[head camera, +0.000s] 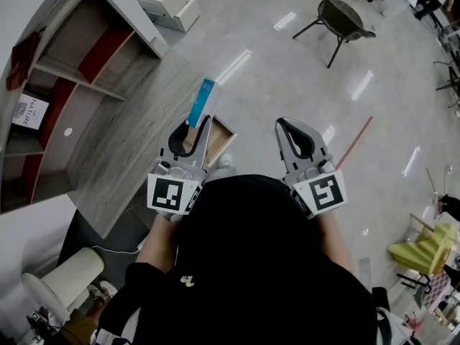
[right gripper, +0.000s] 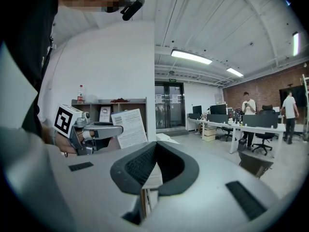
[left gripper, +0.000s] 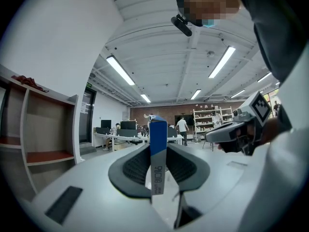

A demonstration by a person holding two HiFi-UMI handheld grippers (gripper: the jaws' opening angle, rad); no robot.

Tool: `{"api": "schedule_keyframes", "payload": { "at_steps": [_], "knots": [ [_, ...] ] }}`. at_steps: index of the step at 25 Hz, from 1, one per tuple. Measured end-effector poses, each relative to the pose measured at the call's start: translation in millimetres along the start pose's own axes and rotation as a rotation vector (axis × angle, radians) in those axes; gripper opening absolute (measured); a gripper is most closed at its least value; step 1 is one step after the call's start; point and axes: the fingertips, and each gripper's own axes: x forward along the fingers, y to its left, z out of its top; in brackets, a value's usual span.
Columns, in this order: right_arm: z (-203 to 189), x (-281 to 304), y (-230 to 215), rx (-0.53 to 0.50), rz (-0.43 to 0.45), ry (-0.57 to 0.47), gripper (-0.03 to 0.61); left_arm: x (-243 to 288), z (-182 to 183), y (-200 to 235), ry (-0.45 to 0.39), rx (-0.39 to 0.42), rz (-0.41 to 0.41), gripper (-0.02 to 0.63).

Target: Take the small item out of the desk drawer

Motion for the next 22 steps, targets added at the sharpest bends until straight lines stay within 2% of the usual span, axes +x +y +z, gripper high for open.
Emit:
{"api": "schedule_keyframes", "payload": {
  "at_steps": [9,22],
  "knots": [
    [-11,-1,3,0.027,0.028,0.017,-0.003,4,-3,0,0.007,-0.013,-0.005,0.101],
    [-14,-4,-2,0.041,0.017,0.035,-0.003,9,-10,-5,0.041,-0.006,-0.017,0.101]
  ]
}}
